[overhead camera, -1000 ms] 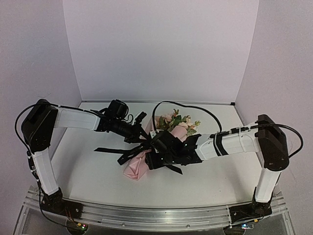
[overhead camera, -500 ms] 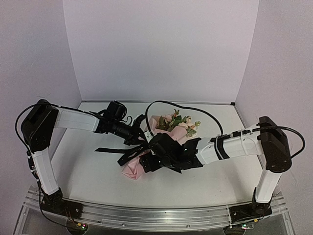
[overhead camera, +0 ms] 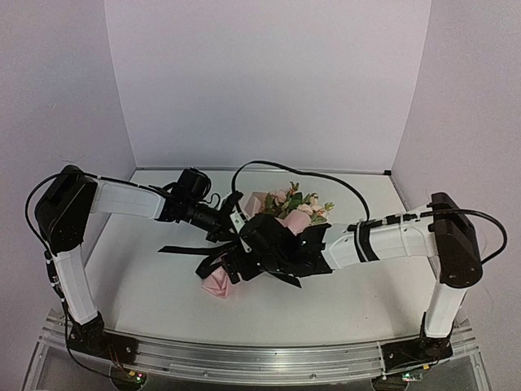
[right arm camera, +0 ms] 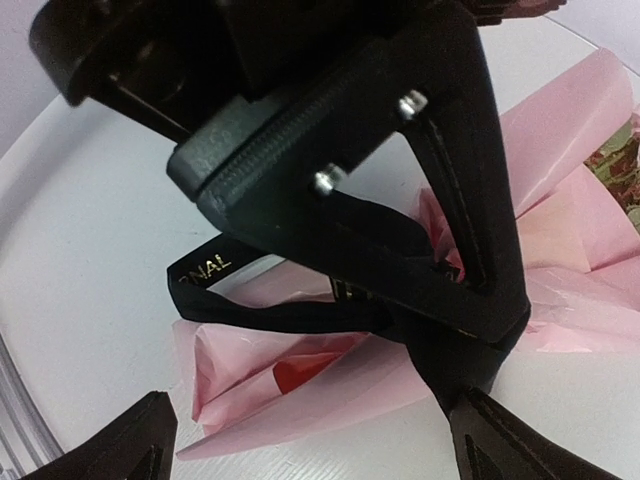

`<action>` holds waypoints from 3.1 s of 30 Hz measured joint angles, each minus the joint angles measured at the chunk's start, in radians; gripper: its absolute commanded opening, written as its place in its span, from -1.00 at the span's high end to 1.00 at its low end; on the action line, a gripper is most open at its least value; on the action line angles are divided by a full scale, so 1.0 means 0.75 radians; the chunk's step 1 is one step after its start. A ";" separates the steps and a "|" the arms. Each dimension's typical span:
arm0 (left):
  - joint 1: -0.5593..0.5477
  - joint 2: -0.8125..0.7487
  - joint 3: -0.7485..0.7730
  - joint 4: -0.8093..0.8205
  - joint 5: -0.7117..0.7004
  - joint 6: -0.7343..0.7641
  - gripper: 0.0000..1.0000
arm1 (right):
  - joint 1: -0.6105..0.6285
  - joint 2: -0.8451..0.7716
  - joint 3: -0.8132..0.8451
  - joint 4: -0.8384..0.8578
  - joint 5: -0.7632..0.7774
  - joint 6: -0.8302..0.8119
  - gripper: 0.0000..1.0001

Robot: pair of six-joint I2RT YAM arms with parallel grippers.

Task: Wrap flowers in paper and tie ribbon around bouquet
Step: Tie the half-tied ribbon around the folded bouquet.

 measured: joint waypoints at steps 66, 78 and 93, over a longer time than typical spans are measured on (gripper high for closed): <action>-0.128 0.221 0.241 0.418 0.215 -0.588 1.00 | -0.140 -0.483 -0.440 -0.048 -0.190 0.268 -0.47; -0.128 0.275 0.202 0.892 0.279 -1.029 1.00 | -0.140 -0.351 -0.386 0.004 -0.272 0.357 -0.09; -0.102 0.270 0.157 0.559 0.184 -0.726 1.00 | -0.141 -0.375 -0.410 -0.049 -0.233 0.402 0.79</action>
